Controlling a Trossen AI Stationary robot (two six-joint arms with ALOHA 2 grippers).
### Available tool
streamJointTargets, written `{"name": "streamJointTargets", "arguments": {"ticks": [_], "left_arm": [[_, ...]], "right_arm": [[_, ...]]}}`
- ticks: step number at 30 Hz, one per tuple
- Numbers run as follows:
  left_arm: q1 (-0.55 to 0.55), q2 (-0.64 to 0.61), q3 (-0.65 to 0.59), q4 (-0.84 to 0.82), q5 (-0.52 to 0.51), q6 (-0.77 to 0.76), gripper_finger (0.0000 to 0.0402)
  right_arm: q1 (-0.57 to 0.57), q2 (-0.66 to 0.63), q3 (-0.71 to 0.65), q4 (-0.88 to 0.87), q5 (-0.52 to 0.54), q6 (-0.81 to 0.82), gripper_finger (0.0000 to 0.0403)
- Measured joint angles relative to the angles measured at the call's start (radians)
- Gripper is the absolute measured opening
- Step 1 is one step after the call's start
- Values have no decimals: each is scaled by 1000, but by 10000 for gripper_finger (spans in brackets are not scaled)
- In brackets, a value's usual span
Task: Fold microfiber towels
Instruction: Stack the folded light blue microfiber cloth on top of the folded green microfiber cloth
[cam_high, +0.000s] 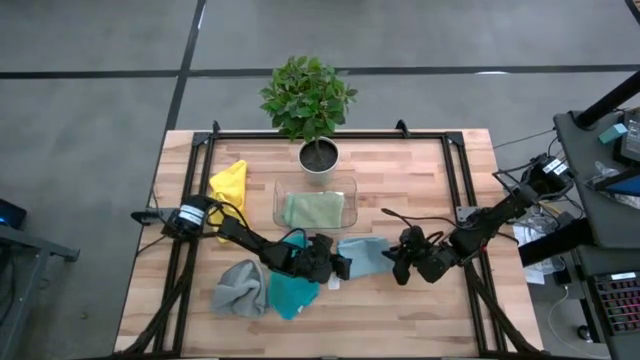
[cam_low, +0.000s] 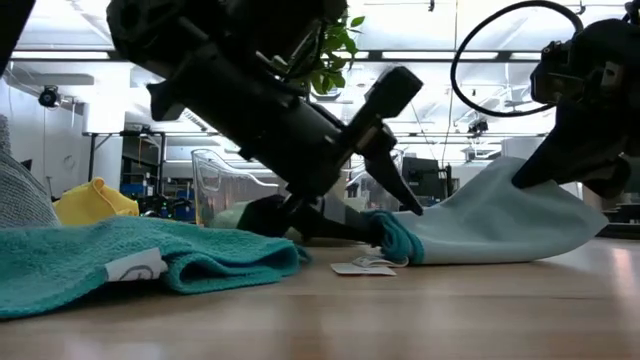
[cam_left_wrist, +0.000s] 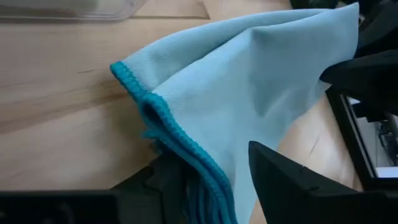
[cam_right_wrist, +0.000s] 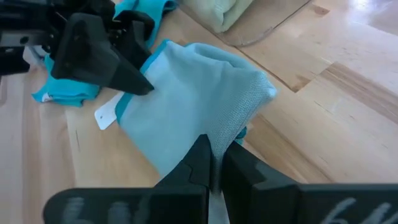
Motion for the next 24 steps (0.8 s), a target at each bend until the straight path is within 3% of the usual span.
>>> {"name": "streamJointTargets", "arguments": {"ticks": [4, 10, 18, 24], "left_arm": [[-1, 9, 29, -16, 11, 68, 116], [0, -3, 37, -16, 27, 150, 14], [2, -121, 28, -45, 24, 316, 4], [2, -289, 33, -288, 17, 415, 3]], "right_arm": [[0, 0, 0, 1, 0, 1, 13], [3, -1, 11, 1, -1, -14, 13], [4, -14, 99, 0, -7, -126, 13], [-20, -21, 208, -7, 26, -303, 13]]}}
